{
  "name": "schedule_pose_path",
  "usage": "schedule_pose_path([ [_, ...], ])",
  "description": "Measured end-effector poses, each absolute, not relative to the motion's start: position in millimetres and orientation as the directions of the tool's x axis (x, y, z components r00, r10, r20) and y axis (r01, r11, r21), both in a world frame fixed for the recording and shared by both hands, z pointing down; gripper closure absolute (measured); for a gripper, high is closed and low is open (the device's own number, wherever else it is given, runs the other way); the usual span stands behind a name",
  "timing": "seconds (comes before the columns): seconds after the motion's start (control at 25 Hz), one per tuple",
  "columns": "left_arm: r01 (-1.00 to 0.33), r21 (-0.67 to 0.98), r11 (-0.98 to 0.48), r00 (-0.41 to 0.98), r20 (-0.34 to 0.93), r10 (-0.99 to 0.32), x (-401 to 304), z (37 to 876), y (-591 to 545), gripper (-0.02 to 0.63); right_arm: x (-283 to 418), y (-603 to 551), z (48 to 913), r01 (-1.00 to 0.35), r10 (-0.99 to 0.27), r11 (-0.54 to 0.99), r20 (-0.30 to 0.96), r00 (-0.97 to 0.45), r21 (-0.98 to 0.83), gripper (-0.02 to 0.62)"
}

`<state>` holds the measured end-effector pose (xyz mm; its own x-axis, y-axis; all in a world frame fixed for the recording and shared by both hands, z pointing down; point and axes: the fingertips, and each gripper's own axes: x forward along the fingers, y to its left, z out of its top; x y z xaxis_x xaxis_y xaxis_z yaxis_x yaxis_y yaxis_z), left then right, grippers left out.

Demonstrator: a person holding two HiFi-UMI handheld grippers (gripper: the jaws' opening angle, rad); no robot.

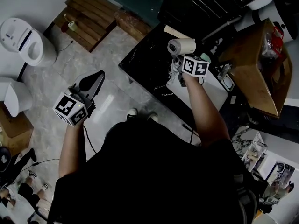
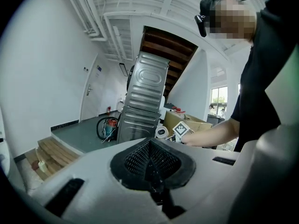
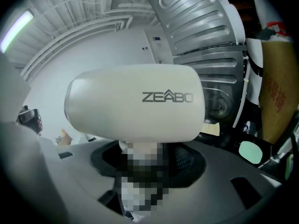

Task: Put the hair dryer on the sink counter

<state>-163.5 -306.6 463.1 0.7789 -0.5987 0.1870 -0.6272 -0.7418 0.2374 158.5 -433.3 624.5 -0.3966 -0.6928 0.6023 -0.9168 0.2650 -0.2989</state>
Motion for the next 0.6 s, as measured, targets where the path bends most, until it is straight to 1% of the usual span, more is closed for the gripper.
schedule_pose_path([
  [0.32, -0.642, 0.271, -0.718, 0.767, 0.201, -0.610, -171.6, 474.7, -308.8, 0.592, 150.0, -451.4, 661.0, -0.922, -0.638, 0.271, 0.665, -0.387, -0.276, 0.367],
  [0.44, -0.644, 0.316, -0.697, 0.764, 0.219, -0.607, -170.8, 477.7, -307.9, 0.592, 147.0, -456.7, 671.6, -0.925, -0.619, 0.272, 0.687, -0.380, -0.266, 0.367],
  [0.6, -0.647, 0.310, -0.697, 0.762, 0.228, -0.606, -169.3, 483.1, -311.2, 0.592, 143.8, -460.5, 687.6, -0.927, -0.590, 0.275, 0.717, -0.371, -0.254, 0.367],
])
